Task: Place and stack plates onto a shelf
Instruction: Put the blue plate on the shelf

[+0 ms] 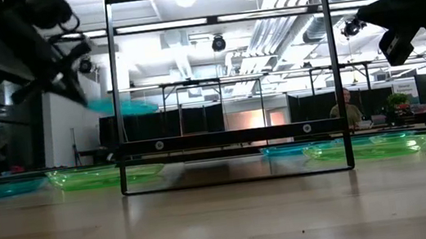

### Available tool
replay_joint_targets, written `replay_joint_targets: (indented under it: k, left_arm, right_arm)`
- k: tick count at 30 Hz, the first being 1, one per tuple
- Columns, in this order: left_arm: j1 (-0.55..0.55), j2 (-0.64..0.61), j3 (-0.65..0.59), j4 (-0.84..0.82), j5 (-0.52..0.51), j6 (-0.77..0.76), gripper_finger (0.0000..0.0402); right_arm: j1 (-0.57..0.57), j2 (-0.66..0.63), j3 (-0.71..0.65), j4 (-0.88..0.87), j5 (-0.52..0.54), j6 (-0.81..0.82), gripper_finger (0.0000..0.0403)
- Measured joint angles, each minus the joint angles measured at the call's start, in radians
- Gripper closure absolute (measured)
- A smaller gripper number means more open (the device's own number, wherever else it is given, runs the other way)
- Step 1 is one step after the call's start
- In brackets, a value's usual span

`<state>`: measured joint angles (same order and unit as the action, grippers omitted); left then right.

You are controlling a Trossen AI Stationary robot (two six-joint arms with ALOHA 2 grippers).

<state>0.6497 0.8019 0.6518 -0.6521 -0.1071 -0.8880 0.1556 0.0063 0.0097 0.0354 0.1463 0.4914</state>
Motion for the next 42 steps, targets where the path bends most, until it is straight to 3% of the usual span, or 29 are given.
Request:
replay_joint_targets:
  k: [4,8,12,16,24,32,42]
  left_arm:
    - [-0.1,0.004,0.044,0.009,0.0,-0.037,0.0401]
    - [-0.248,0.055,0.047,0.13,-0.023,-0.126,0.0401]
    - [-0.374,0.184,0.047,0.293,-0.113,-0.194,0.0401]
    - [-0.431,0.367,0.047,0.494,-0.123,-0.247,0.0401]
    - [-0.415,0.689,0.047,0.913,-0.137,-0.402,0.0401]
    - [-0.356,0.851,0.046,0.938,-0.191,-0.5,0.0401]
    - [-0.315,0.887,0.047,0.967,-0.173,-0.496,0.0401]
  right_arm:
    - [0.0,0.0,0.0,0.0,0.0,0.0,0.0402]
    - [0.0,0.0,0.0,0.0,0.0,0.0,0.0402]
    - [0.0,0.0,0.0,0.0,0.0,0.0,0.0402]
    - [0.0,0.0,0.0,0.0,0.0,0.001,0.0402]
    - [0.0,0.0,0.0,0.0,0.0,0.0,0.0402]
    - [0.0,0.0,0.0,0.0,0.0,0.0,0.0402]
    - [0.0,0.0,0.0,0.0,0.0,0.0,0.0402]
